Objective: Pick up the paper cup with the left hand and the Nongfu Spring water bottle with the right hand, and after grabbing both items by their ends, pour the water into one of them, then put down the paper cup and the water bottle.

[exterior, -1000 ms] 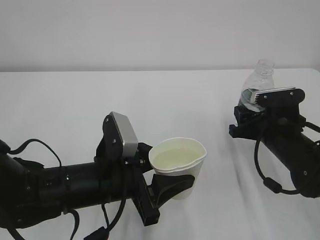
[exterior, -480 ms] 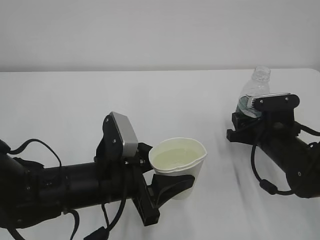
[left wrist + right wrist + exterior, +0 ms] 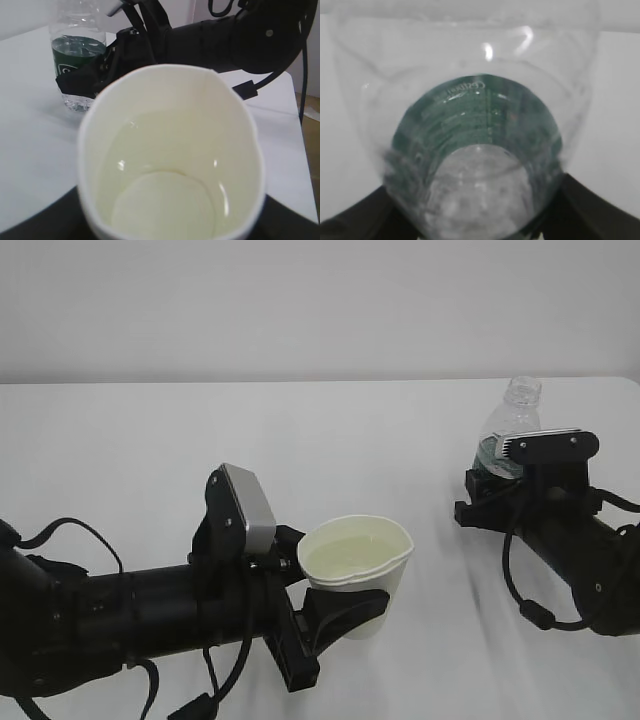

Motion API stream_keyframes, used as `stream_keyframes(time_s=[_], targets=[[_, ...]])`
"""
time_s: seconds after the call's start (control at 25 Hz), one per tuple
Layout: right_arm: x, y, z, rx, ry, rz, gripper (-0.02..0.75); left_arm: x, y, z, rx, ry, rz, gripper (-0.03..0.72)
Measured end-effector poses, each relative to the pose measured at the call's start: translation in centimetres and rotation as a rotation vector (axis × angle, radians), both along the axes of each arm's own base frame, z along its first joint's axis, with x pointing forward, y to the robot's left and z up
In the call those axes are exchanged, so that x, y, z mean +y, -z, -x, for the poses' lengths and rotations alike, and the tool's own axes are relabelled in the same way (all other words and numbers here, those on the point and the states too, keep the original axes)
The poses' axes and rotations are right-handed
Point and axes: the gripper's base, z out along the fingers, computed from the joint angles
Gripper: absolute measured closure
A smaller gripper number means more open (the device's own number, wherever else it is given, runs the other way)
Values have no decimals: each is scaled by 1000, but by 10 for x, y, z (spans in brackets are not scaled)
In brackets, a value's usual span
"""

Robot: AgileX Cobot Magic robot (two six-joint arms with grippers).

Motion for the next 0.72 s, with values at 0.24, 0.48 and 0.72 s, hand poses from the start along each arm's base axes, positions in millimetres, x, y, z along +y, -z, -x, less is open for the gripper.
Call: stream_keyframes(time_s=[0.24,0.48,0.72], targets=[[0,0,0,0,2,0,260,0,0,0,1,-5,1,266],[0,0,0,2,2,0,209,0,0,-1,1,-7,2,266],[0,0,0,-1,2,-1,162,0,0,-1,1,-7,2,266]])
